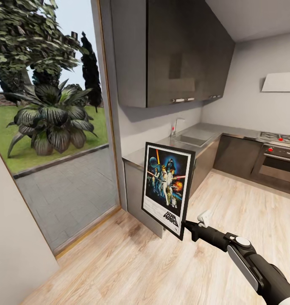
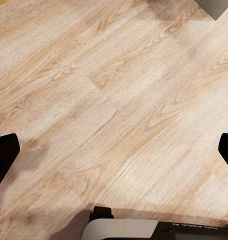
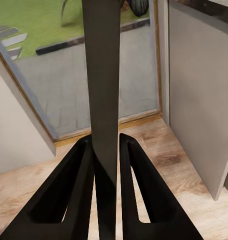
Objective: Pick up the poster from the kitchen countertop and hang it on one of the wall nails in the kitchen.
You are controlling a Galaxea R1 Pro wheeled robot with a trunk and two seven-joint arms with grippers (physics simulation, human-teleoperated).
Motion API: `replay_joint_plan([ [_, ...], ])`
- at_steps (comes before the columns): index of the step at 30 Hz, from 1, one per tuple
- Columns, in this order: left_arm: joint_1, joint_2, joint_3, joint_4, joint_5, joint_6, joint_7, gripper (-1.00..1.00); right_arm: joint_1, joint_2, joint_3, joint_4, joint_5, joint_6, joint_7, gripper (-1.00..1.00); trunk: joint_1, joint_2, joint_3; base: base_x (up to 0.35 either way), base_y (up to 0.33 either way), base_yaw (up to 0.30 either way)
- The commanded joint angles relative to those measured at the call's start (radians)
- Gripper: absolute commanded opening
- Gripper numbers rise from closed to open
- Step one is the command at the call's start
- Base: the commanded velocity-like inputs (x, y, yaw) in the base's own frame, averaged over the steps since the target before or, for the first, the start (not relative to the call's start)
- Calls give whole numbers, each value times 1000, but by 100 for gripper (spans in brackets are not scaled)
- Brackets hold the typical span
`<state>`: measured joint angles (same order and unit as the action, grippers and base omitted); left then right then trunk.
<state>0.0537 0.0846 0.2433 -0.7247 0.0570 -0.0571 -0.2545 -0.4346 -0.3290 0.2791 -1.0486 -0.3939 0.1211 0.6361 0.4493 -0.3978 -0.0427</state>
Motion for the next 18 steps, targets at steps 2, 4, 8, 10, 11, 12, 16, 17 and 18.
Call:
replay_joint_plan([
  [2,0,0,2,-1,6,1,-6,100,-1,-1,2,-1,-13,10,3,-100,1,-2,-2,0,0,0],
  [4,0,0,2,-1,6,1,-6,100,-1,-1,2,-1,-13,10,3,-100,1,-2,-2,0,0,0],
  [8,0,0,2,-1,6,1,-6,100,-1,-1,2,-2,-13,10,4,-100,1,-2,-2,0,0,0],
  [10,0,0,2,-1,6,1,-6,100,-1,-1,2,-2,-13,10,4,-100,1,-2,-2,0,0,0],
  [11,0,0,2,-1,6,1,-6,100,-1,-1,2,-2,-13,10,4,-100,1,-2,-2,0,0,0],
  [12,0,0,2,-1,6,2,-6,100,-1,-1,2,-2,-13,10,4,-100,1,-2,-2,0,0,0],
  [16,0,0,2,-1,6,0,-6,100,-1,-1,2,-2,-13,10,5,-100,1,-2,-2,0,0,0],
  [17,0,0,3,-1,6,0,-6,100,-1,-1,2,-3,-13,10,5,-100,1,-2,-2,0,0,0],
  [18,0,0,3,-1,6,0,-5,100,-1,-1,2,-3,-13,10,5,-100,1,-2,-2,0,0,0],
])
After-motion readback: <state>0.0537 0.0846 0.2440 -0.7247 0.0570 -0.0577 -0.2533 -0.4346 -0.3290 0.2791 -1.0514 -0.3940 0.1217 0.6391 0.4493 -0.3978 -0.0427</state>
